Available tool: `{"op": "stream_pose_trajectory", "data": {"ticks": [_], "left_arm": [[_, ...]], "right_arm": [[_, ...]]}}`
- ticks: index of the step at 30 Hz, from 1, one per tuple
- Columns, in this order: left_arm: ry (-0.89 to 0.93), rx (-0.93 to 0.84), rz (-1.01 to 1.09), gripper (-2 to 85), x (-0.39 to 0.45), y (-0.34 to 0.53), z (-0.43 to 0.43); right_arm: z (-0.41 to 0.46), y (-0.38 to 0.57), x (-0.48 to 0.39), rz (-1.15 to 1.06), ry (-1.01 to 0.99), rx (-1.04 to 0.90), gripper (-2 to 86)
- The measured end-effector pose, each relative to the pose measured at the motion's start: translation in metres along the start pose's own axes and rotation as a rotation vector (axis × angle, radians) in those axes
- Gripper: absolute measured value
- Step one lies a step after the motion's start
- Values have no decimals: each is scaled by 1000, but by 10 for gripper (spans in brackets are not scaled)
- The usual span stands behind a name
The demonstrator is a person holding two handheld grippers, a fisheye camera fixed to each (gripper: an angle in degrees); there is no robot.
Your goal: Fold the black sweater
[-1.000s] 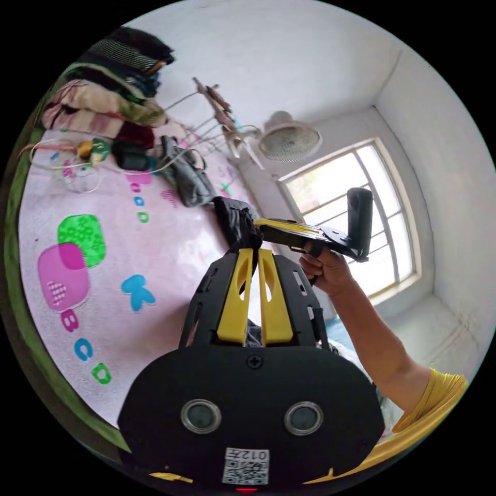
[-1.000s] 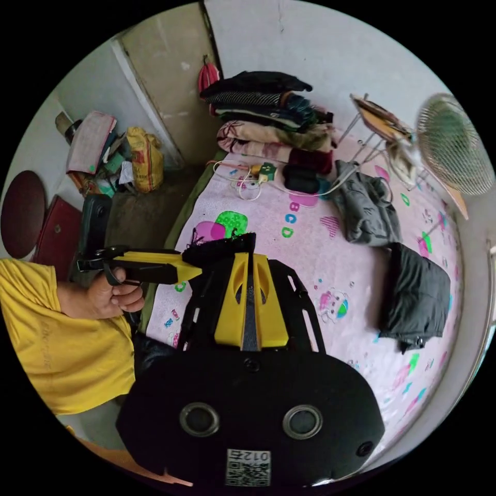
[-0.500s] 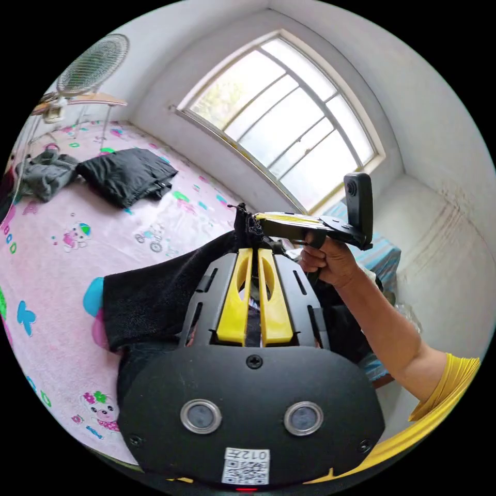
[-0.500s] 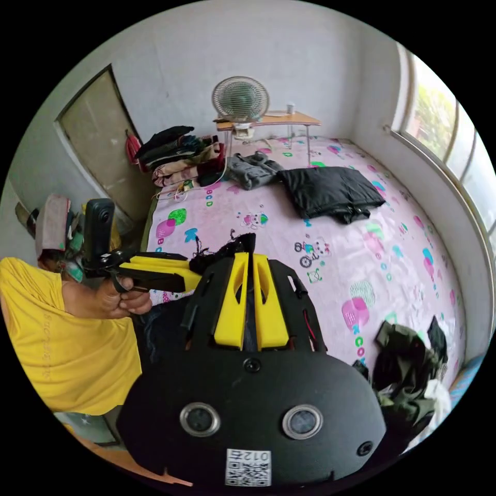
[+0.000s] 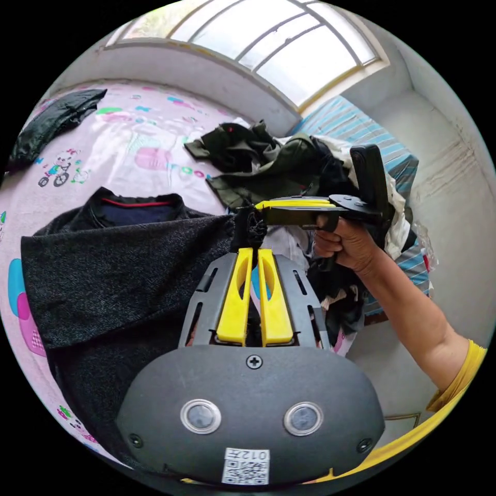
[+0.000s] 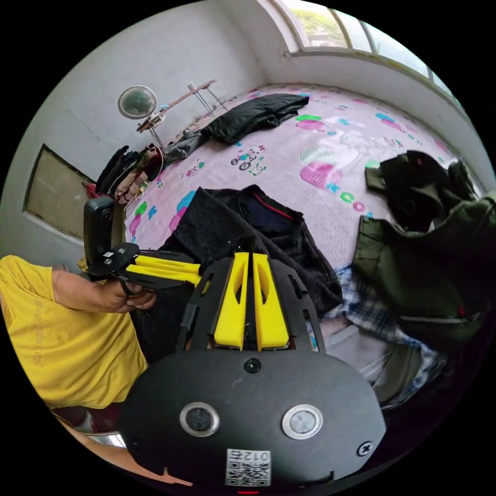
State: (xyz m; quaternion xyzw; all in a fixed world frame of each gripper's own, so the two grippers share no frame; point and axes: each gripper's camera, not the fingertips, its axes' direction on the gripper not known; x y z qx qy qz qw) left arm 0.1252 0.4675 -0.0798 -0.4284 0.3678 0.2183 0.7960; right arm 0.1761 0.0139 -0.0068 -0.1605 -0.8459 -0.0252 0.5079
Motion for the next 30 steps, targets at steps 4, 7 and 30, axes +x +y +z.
{"op": "stream_pose_trajectory", "data": {"ticks": [4, 7, 30], "left_arm": [[-55, -90, 42, 4, 13, -21, 33], [-97, -139, 80, 4, 25, -36, 56], [-143, -95, 106, 9, 10, -110, 14]], "right_arm": [[-20, 2, 10, 35, -34, -13, 10], [-33, -1, 15, 62, -39, -29, 11], [-186, -42, -65, 251, 157, 53, 5]]}}
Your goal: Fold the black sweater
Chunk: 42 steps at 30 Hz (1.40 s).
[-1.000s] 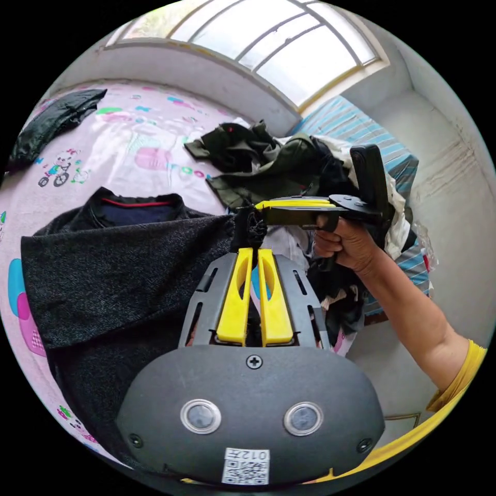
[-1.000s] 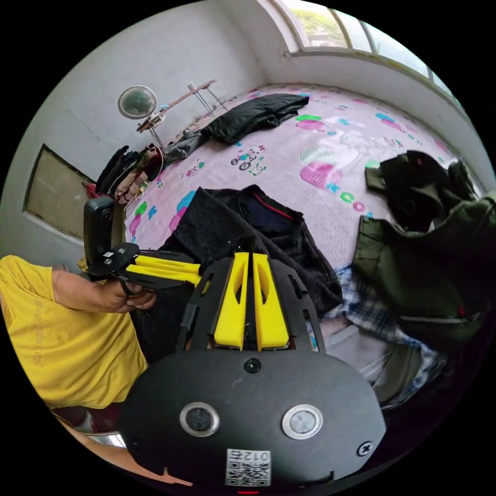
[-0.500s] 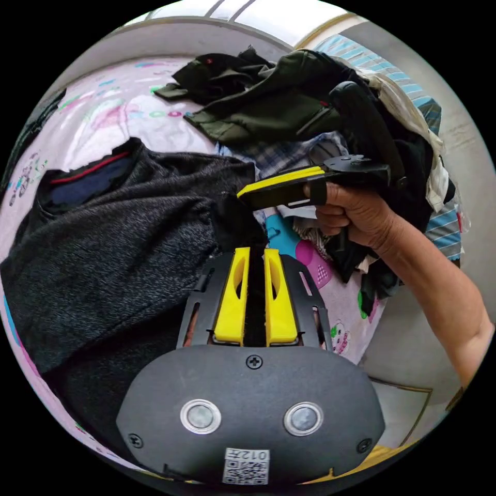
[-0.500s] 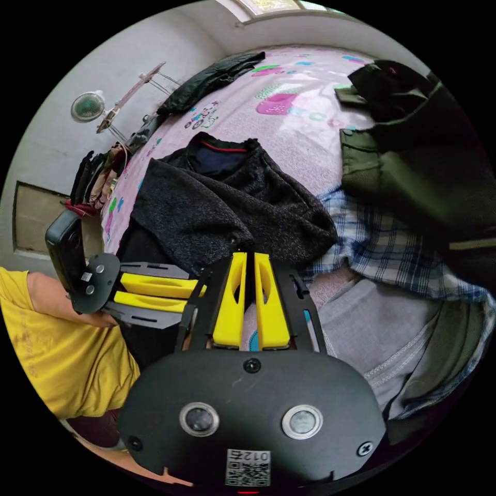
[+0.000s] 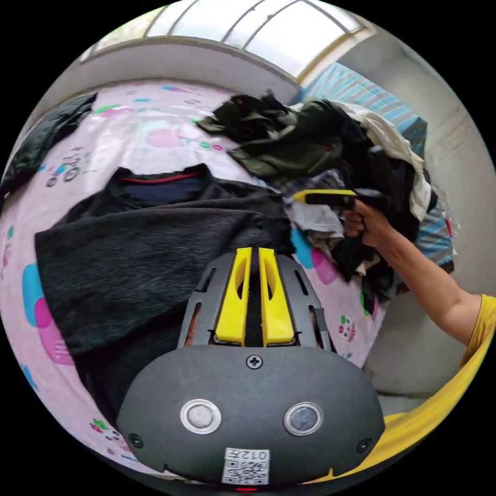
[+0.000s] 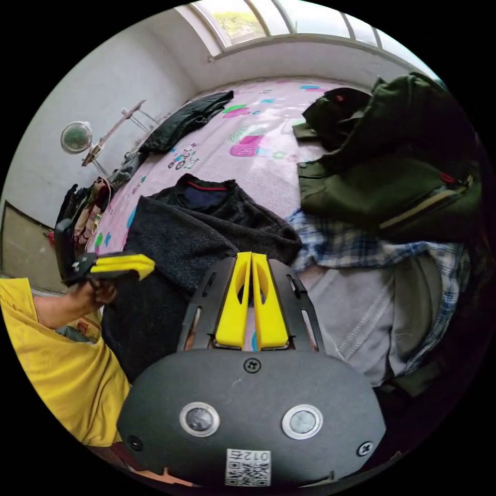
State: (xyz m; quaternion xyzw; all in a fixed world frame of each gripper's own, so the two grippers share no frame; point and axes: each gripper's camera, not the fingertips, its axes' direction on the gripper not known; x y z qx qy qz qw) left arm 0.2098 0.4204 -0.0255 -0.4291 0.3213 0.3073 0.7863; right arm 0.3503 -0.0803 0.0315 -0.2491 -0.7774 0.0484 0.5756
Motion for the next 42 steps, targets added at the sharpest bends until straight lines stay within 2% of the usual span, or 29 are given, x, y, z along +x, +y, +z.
{"op": "stream_pose_trajectory", "data": {"ticks": [5, 9, 13, 15, 18, 22, 24, 27, 30, 34, 38, 42], "left_arm": [[-221, -4, -209, 4, -82, -4, -42], [-361, -111, -271, 1, -120, -1, -50], [-261, -116, -257, 0, -137, -5, -60], [-268, -89, -274, 0, -137, -10, -74], [-270, -23, -287, 2, -133, -11, -107], [-201, -51, -244, 4, -123, -6, -125], [-223, -113, -199, 3, -117, -6, -118], [-397, -264, -193, 2, -119, -7, -100], [-372, -235, -254, 0, -128, -9, -105], [-426, -237, -271, 1, -129, -19, -126], [-426, -63, -245, 3, -126, -53, -163], [-412, -77, -189, 3, -138, -106, -153]], "right_arm": [[30, -5, -30, 3, 115, -108, 0], [30, 2, -29, 47, 153, -111, -1], [19, -1, -37, 116, 149, -115, 0], [5, 0, -47, 135, 204, -84, 0], [-19, 16, -77, 65, 145, 1, 0], [-10, 37, -105, -6, 172, -57, 0], [4, 41, -102, 21, 198, -117, 0], [17, 47, -95, 59, 205, -126, 0], [17, 50, -93, 105, 183, -122, 0], [13, 51, -95, 121, 181, -150, 0], [-8, 48, -103, 112, 212, -13, -1], [0, 19, -103, 92, 214, 18, -1]]}}
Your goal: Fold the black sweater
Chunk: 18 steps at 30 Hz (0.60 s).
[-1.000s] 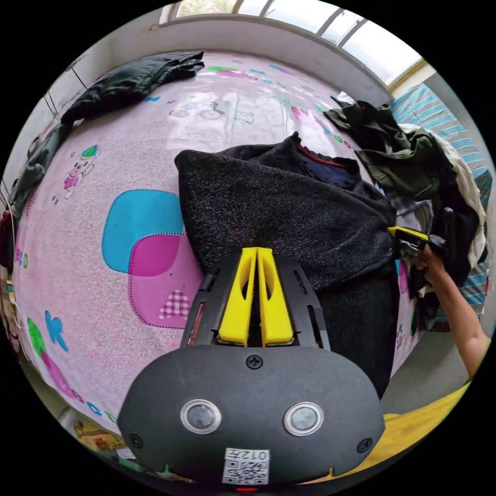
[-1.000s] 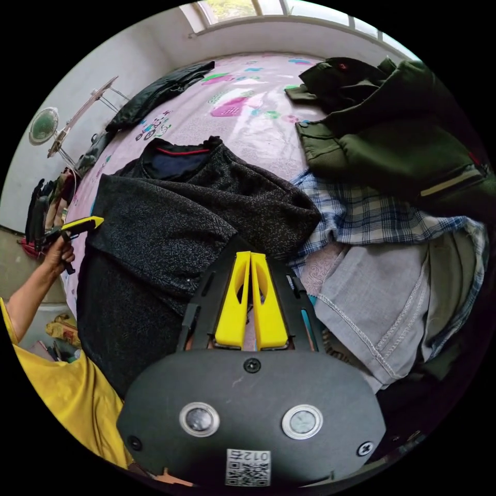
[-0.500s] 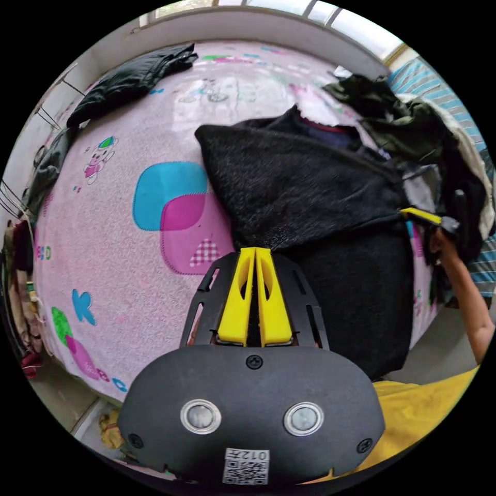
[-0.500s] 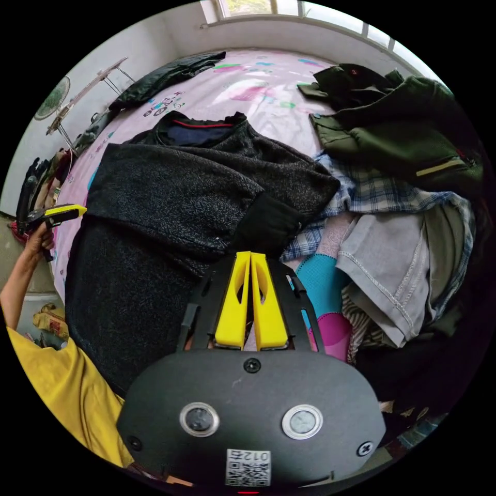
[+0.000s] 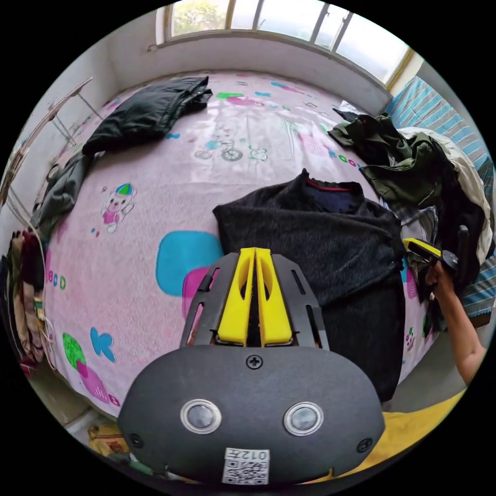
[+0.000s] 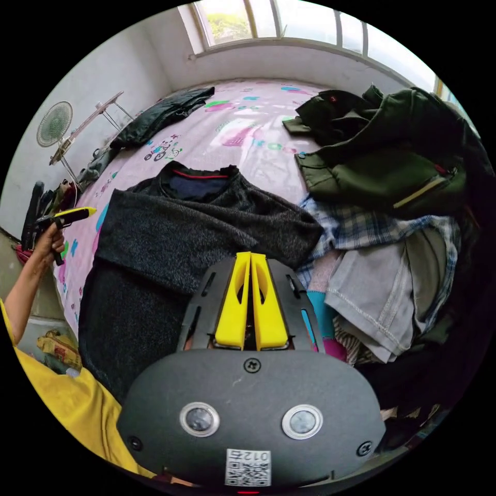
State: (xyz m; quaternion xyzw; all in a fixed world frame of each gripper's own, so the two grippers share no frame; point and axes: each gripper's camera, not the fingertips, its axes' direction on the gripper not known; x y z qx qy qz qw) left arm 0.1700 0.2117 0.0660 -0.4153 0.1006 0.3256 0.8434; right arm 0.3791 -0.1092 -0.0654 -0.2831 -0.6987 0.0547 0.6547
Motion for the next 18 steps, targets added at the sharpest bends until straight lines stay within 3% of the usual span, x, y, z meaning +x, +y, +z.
{"op": "stream_pose_trajectory", "data": {"ticks": [5, 7, 14, 16, 18], "left_arm": [[-99, -137, 21, 2, -10, -58, 43], [-80, -182, 19, 1, -20, -68, 54], [158, -147, -94, 0, -72, -77, 51], [124, -93, -112, 2, -76, -80, 37], [50, 14, -74, 2, -68, -83, 15]], "right_arm": [[46, -13, -2, -26, 159, -153, -1], [55, -1, 3, -13, 148, -117, -1], [63, 21, 24, 111, 64, -31, -1], [58, 14, 34, 139, 12, -86, -1], [45, 11, 31, 99, 43, 7, -1]]}}
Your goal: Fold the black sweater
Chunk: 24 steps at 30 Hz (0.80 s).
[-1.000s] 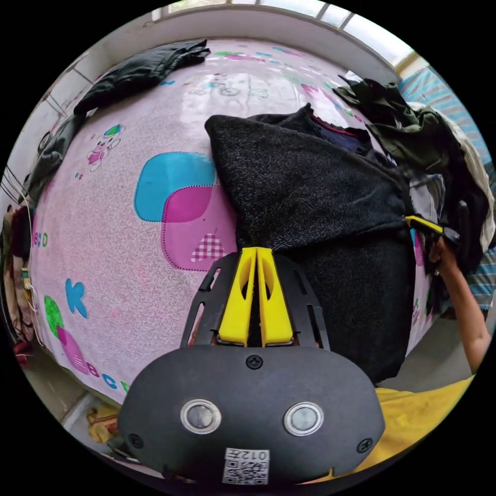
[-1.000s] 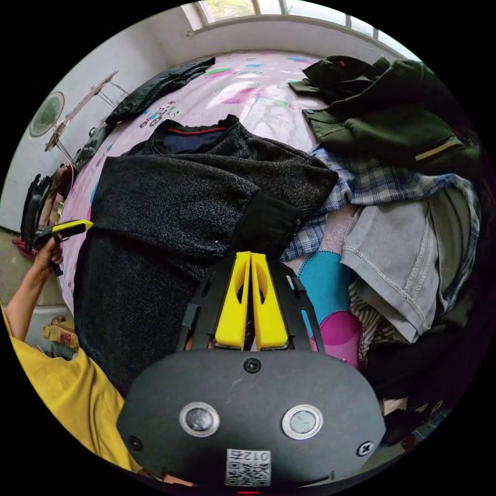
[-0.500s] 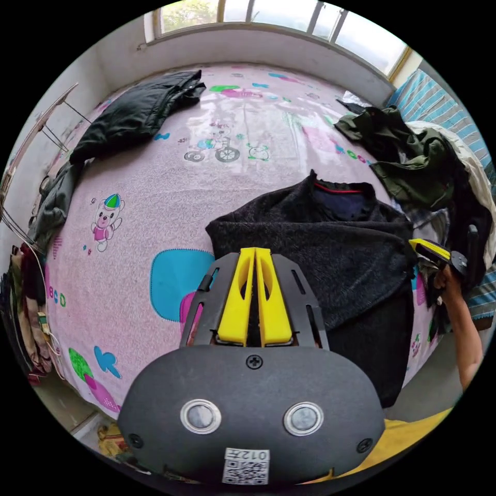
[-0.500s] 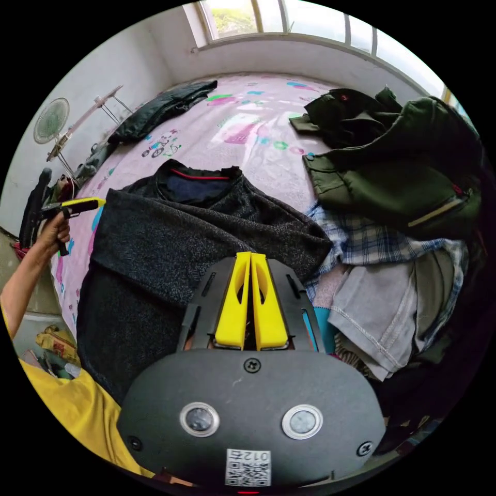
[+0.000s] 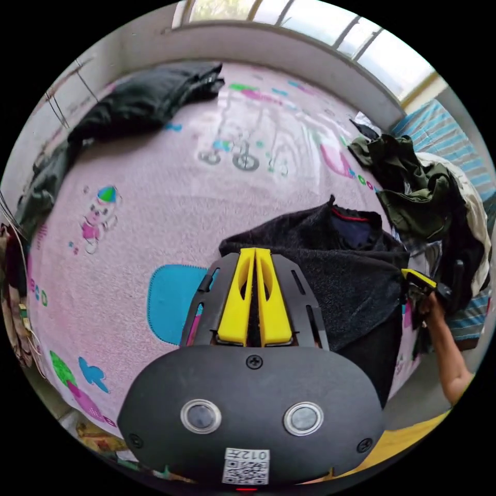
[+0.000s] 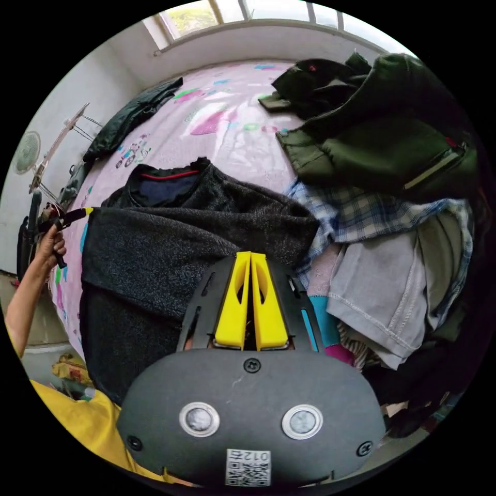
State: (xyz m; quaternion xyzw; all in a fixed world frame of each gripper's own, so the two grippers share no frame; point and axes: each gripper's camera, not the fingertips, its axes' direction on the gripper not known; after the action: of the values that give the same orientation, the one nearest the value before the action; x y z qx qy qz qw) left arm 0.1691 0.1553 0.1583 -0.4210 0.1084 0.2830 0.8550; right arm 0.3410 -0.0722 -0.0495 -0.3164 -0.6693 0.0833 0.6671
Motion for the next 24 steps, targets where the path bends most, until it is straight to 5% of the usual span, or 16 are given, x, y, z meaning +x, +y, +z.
{"op": "stream_pose_trajectory", "data": {"ticks": [7, 13, 20, 24], "left_arm": [[74, -35, 175, 3, 47, -57, 20], [-21, -136, 137, 2, 34, -85, 55], [250, -60, -70, 0, -27, -88, 60], [237, -52, -51, -1, -35, -93, 59]], "right_arm": [[30, -40, -27, -97, -59, 0, 0], [51, -47, -46, -157, -124, 18, 0], [68, -73, -98, -278, -243, 49, -1], [82, -96, -145, -412, -251, 54, 0]]}}
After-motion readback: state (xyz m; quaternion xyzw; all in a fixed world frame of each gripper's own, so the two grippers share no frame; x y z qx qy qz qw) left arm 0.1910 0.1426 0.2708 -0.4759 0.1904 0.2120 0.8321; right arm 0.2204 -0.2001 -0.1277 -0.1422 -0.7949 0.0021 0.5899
